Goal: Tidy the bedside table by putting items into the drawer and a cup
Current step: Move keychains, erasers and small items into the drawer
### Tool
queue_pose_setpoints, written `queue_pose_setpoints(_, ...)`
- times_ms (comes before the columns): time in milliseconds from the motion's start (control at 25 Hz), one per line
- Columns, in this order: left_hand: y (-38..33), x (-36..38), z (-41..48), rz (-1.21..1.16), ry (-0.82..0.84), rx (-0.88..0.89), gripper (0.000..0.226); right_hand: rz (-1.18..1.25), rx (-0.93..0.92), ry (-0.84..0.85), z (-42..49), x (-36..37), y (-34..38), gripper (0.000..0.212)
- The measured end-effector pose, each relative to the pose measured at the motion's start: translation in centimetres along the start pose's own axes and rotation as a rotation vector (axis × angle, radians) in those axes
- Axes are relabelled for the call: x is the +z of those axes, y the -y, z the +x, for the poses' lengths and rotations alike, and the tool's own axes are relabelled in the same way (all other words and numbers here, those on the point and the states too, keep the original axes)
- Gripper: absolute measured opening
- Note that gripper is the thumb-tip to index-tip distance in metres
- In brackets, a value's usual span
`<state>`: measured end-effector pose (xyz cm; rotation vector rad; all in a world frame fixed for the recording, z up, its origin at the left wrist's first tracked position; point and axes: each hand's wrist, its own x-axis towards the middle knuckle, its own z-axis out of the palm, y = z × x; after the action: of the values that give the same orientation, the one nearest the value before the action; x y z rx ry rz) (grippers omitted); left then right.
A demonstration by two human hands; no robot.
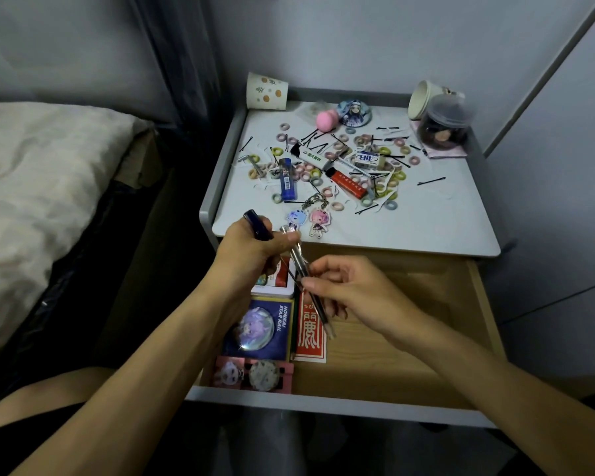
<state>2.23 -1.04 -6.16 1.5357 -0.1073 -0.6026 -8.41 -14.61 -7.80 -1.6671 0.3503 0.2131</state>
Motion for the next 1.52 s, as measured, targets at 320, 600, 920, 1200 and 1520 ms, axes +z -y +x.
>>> queue_pose_setpoints(320,-2.2,-2.5,0.7,-0.028,-0.271,0.028,0.009,-0.203,0.276,0.119,2.1,-0.2,-4.6,0.009)
queue_pose_setpoints(600,-2.2,-3.8,1.1,-0.057,-0.275,0.047,0.01,-0.397,0.353,-0.13,8.6,2.2,-9.0,0.016)
queue_pose_setpoints(920,-1.9,-3.8,1.3,0.01,-0.231,0.066,0.009,-0.549,0.27,-0.194,10.5,2.6,-10.4,0.025)
queue_pose_setpoints(1200,-1.6,-3.6,1.0,0.178,-0.084,0.052,0.015,-0.6,0.105,-0.231,6.5,1.1,-5.8,0.019)
queue_pose_setpoints(1520,-0.4,-1.7,0.2,0.137,0.19,-0.105,0.041,-0.053,-0.183,-0.098,1.7,2.0,-0.4,0.027)
